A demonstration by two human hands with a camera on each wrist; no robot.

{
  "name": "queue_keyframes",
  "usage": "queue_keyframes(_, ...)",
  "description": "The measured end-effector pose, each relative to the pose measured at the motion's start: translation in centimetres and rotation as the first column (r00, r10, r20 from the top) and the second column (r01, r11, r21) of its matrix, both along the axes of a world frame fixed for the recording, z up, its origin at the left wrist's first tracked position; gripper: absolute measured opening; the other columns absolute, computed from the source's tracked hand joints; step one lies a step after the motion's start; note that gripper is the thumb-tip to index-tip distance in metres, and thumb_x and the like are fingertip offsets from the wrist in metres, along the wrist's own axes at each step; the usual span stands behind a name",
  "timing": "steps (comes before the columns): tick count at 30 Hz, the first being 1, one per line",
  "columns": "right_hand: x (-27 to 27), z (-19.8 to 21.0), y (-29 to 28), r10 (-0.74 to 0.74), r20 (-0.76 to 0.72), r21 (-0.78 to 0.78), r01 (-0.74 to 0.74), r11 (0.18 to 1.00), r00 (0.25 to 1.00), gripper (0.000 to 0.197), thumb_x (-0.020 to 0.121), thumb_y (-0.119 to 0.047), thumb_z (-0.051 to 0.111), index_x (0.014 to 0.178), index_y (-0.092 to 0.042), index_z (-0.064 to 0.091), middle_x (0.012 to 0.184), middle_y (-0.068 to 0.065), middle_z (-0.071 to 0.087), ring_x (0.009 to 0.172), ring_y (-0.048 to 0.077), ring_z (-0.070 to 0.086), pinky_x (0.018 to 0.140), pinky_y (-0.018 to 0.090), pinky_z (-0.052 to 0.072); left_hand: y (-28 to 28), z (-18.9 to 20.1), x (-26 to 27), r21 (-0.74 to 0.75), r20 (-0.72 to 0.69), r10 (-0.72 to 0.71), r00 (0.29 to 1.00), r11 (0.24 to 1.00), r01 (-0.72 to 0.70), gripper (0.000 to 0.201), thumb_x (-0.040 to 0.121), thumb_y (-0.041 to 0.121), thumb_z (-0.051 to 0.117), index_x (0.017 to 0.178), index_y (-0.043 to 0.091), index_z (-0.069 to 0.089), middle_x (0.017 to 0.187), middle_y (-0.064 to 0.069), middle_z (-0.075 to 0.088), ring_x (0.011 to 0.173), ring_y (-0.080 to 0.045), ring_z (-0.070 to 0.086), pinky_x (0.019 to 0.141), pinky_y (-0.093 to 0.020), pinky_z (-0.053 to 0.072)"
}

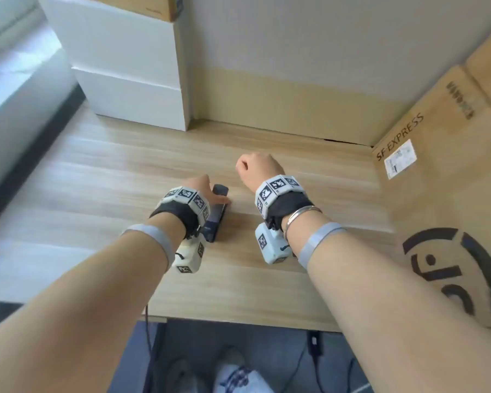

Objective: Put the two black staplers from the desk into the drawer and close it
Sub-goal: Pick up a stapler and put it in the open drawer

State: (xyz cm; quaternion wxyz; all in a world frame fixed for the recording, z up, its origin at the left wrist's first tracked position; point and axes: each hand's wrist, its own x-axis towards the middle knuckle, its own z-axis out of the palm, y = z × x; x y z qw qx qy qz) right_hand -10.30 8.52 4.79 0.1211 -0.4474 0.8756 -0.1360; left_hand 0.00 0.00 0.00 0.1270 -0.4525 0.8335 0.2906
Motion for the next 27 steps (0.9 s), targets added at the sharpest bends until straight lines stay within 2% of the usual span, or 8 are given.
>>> queue_keyframes(2,0.0,-1.0,0.2,0.0,0.011,0.044,-0.001,0.999,1.0,0.03,0.093,-0.017,0.038,0.093,-0.015,0.068,0.095,0.014,0.07,0.071,0.028,0.052,0.06,0.027,0.035,0.6,-1.4,0.3,0.02,0.069,0.011,0.998,1.0,-0.013,0.074,0.075,0.046,0.07,0.13,0.004,0.044,0.127,-0.015,0.058,0.117,-0.031,0.056,0.092,-0.036,0.045)
queue_keyframes(5,-0.2,-2.9,0.6,-0.001,0.058,0.082,-0.003,0.997,0.998,0.032,0.093,-0.015,0.038,0.095,-0.014,0.07,0.096,0.016,0.07,0.075,0.03,0.057,0.061,0.026,0.036,1.8,-3.7,0.5,0.055,0.085,0.068,0.994,0.996,-0.072,0.061,0.075,0.036,0.072,0.122,0.005,0.047,0.12,-0.016,0.062,0.109,-0.033,0.06,0.08,-0.035,0.045)
queue_keyframes(8,-0.7,-4.1,0.5,0.007,0.087,0.081,-0.015,0.997,0.996,0.032,0.092,-0.014,0.038,0.096,-0.014,0.07,0.097,0.015,0.071,0.077,0.029,0.058,0.062,0.026,0.038,2.5,-5.1,0.1,0.07,0.03,0.177,0.984,0.981,-0.179,0.047,0.076,0.017,0.065,0.116,0.005,0.044,0.111,-0.018,0.064,0.103,-0.036,0.062,0.075,-0.036,0.045)
queue_keyframes(11,-0.7,-5.3,0.5,0.029,0.113,0.093,-0.04,0.995,0.993,0.032,0.091,-0.014,0.038,0.093,-0.014,0.07,0.094,0.014,0.071,0.082,0.032,0.063,0.062,0.026,0.04,3.2,-6.0,-0.1,0.061,-0.043,0.254,0.966,0.966,-0.252,0.033,0.077,0.007,0.058,0.102,0.009,0.037,0.099,-0.021,0.065,0.098,-0.038,0.064,0.072,-0.038,0.046)
queue_keyframes(14,-0.9,-6.1,0.5,0.041,0.143,0.1,-0.055,0.993,0.989,0.031,0.089,-0.012,0.039,0.09,-0.015,0.07,0.094,0.012,0.072,0.081,0.031,0.062,0.062,0.026,0.04,3.6,-6.6,0.0,0.037,-0.076,0.294,0.953,0.956,-0.292,0.033,0.079,0.003,0.05,0.109,0.008,0.036,0.085,-0.018,0.058,0.093,-0.039,0.063,0.067,-0.037,0.043)
queue_keyframes(18,-1.0,-6.9,0.8,0.053,0.155,0.122,-0.072,0.99,0.986,0.03,0.088,-0.012,0.039,0.087,-0.014,0.069,0.094,0.012,0.072,0.084,0.032,0.064,0.063,0.028,0.043,3.5,-6.5,0.0,0.0,-0.088,0.28,0.956,0.96,-0.281,0.033,0.081,0.004,0.051,0.112,0.006,0.04,0.098,-0.023,0.065,0.096,-0.04,0.063,0.068,-0.037,0.042)
queue_keyframes(22,-0.9,-7.1,1.3,0.057,0.147,0.119,-0.075,0.99,0.987,0.031,0.09,-0.013,0.04,0.091,-0.013,0.07,0.095,0.013,0.072,0.084,0.032,0.064,0.067,0.03,0.049,3.3,-6.6,0.9,-0.018,-0.089,0.261,0.961,0.964,-0.264,0.035,0.08,0.008,0.057,0.112,0.005,0.043,0.103,-0.023,0.066,0.097,-0.04,0.062,0.069,-0.035,0.04)
queue_keyframes(27,0.8,-6.7,1.5,0.072,0.149,0.145,-0.093,0.985,0.986,0.032,0.091,-0.014,0.039,0.095,-0.013,0.07,0.096,0.014,0.071,0.078,0.03,0.062,0.061,0.027,0.041,2.6,-5.6,3.9,-0.02,-0.105,0.29,0.951,0.956,-0.294,0.038,0.077,0.012,0.062,0.11,0.005,0.046,0.104,-0.023,0.066,0.098,-0.041,0.062,0.074,-0.038,0.046)
